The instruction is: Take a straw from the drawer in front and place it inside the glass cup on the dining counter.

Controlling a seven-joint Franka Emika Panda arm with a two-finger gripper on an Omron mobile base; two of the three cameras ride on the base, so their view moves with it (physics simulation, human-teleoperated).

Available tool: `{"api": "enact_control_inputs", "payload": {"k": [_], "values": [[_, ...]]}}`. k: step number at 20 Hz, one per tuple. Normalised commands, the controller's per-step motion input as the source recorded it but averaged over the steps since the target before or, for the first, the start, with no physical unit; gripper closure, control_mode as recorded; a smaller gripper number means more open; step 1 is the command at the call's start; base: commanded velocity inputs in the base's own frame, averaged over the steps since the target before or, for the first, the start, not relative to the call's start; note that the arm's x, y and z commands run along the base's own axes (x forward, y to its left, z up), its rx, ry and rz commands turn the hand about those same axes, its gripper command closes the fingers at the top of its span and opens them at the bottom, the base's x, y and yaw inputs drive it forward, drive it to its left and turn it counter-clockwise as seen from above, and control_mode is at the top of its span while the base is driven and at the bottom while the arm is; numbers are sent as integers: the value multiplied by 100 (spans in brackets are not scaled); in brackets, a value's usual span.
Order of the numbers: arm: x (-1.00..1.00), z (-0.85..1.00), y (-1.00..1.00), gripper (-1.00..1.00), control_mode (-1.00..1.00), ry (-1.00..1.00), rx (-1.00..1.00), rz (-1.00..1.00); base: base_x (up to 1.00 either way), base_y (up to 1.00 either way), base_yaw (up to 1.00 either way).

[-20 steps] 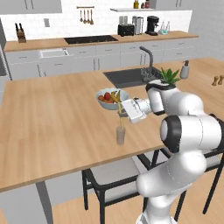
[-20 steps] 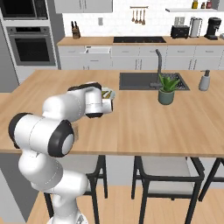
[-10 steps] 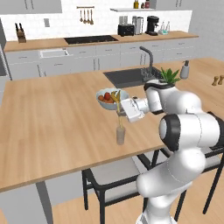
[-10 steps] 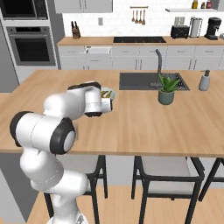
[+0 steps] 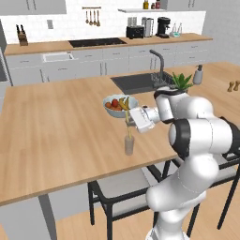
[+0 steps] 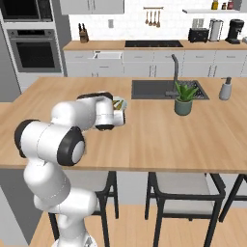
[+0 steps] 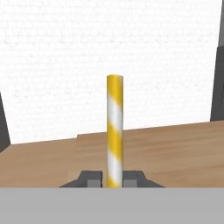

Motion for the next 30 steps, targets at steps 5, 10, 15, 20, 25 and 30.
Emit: {"api": "enact_control_inputs", "payload": {"k": [5, 10, 15, 20, 25, 30], "values": [[0, -17, -4, 100, -100, 0, 0, 2, 0, 0, 0], [0, -15, 0, 100, -100, 0, 0, 3, 0, 0, 0], [0, -23, 0, 100, -100, 0, 0, 4, 0, 0, 0], [0, -25, -1, 100, -100, -2, 0, 5, 0, 0, 0], [0, -9, 0, -100, -100, -1, 0, 4, 0, 0, 0], [-4, 0, -4, -100, -100, -4, 0, 1, 0, 0, 0]]}}
